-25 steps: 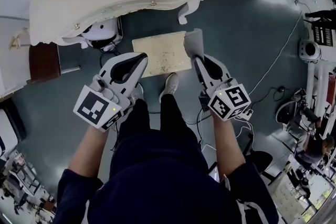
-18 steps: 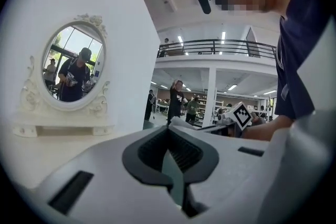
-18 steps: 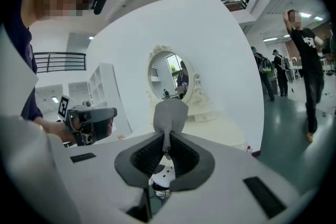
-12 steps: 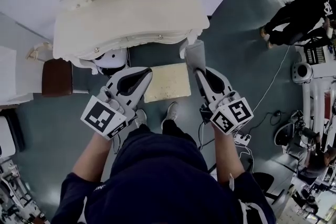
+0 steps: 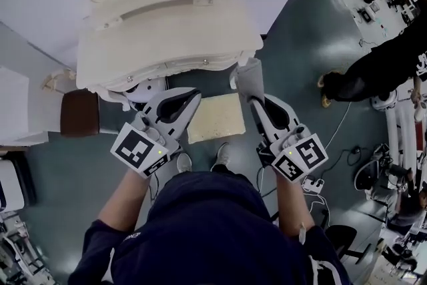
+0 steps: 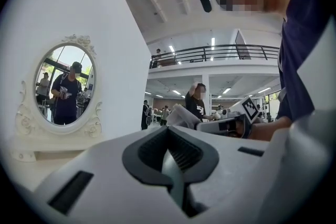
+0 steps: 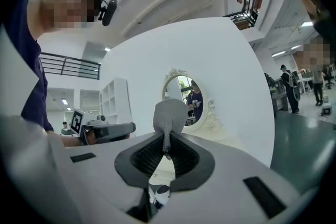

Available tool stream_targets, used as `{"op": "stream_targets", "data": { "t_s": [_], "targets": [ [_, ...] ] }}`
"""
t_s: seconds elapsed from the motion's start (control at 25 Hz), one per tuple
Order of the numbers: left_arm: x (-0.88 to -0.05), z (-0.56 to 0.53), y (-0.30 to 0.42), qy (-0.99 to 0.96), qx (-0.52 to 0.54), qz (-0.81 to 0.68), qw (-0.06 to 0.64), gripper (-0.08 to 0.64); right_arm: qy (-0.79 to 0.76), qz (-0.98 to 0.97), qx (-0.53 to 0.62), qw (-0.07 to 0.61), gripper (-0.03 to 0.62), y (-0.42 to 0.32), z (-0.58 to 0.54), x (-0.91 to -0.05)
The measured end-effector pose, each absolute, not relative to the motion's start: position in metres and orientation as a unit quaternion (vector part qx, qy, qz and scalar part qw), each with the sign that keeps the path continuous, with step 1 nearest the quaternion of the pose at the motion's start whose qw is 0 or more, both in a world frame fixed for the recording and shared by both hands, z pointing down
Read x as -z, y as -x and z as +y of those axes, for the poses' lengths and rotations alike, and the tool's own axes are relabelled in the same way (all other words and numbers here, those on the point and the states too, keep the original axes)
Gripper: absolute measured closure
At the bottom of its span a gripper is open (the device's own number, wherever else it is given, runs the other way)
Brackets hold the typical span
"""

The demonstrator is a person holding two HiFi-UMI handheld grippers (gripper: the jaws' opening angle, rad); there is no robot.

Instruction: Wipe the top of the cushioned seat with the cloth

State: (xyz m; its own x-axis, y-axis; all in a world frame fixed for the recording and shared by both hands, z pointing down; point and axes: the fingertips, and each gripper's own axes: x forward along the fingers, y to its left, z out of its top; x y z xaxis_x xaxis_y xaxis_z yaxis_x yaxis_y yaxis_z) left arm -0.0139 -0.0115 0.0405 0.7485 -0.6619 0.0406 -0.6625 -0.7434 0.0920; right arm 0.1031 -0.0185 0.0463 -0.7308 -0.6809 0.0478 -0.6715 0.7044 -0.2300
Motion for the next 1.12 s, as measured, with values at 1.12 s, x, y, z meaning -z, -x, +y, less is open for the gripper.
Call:
{"op": "stream_targets", "data": {
  "t_s": [1.12],
  "targets": [
    [-0.040, -0.044, 0.004, -0.935, -0.002, -0.349, 0.055, 0.552, 0.350, 0.930, 0.110, 0.013, 0.548, -0.095, -0.042, -0.038]
  ]
}}
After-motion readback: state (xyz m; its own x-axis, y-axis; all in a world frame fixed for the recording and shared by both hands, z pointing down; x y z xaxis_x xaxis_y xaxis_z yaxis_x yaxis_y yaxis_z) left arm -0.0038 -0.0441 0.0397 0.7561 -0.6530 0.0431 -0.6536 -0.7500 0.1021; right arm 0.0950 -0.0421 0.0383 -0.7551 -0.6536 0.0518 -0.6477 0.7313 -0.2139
